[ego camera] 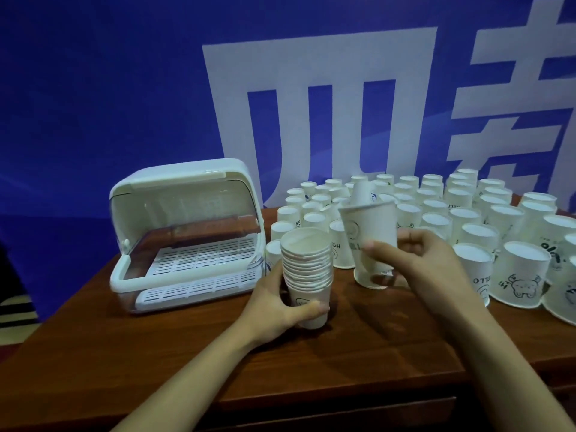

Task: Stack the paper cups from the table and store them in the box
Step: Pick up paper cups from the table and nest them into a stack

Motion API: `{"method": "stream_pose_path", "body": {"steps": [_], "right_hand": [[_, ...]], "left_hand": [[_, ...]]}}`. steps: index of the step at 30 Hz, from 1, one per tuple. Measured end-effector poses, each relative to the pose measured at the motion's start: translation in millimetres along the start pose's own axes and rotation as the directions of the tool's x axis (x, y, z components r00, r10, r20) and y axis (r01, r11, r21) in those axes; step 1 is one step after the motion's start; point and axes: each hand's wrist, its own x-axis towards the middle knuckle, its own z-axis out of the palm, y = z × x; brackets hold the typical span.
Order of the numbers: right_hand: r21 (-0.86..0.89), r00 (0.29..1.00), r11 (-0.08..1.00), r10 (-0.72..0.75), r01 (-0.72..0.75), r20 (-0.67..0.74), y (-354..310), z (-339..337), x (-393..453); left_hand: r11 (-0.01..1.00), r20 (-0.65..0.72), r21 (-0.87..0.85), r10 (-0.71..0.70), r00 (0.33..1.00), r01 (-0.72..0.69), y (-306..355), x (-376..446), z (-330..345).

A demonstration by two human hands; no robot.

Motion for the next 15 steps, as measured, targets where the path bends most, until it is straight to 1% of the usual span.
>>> {"method": "stream_pose_path", "body": {"steps": [1,2,4,6,8,9,11,12,14,15], "right_hand": [[0.046,0.998,0.998,-0.036,0.033,0.048,-13,4,-1],[0.049,0.993,0.995,-0.086,0.083,0.074,-25,10,-2],[0.016,0.974,0.976,-0.216,0.215,0.073,-42,28,-4],[0.034,0.953,0.955,-0.295,0.294,0.073,-52,47,-5],[-0.009,0.938,0.94,-0.338,0.34,0.077,-50,62,-3],[-0.073,0.932,0.93,-0.356,0.361,0.07,-44,67,0],[-0.24,0.935,0.904,-0.349,0.354,0.061,-28,74,2],[-0.293,0.947,0.901,-0.313,0.32,0.07,-20,75,1],[-0.338,0.961,0.9,-0.256,0.276,0.102,-9,75,-1],[-0.322,0.964,0.909,-0.24,0.264,0.112,-7,74,-1]], "left_hand": [[1.0,0.002,0.0,-0.004,1.0,0.004,1,0,0],[1.0,0.005,-0.002,-0.009,1.0,0.009,1,0,1],[1.0,0.003,-0.001,-0.015,1.0,0.015,0,-1,1],[1.0,-0.002,-0.012,-0.019,1.0,0.019,2,-2,1],[0.999,-0.007,-0.032,-0.016,1.0,0.016,2,-2,1],[0.999,-0.009,-0.04,-0.013,1.0,0.013,2,-3,1],[0.999,-0.016,-0.053,-0.013,1.0,0.012,0,-4,2],[0.999,-0.021,-0.05,-0.011,1.0,0.01,-2,-4,2],[0.999,-0.019,-0.036,-0.003,1.0,0.002,-4,-2,0],[1.0,-0.01,-0.031,0.002,1.0,-0.002,-4,-1,-1]]}}
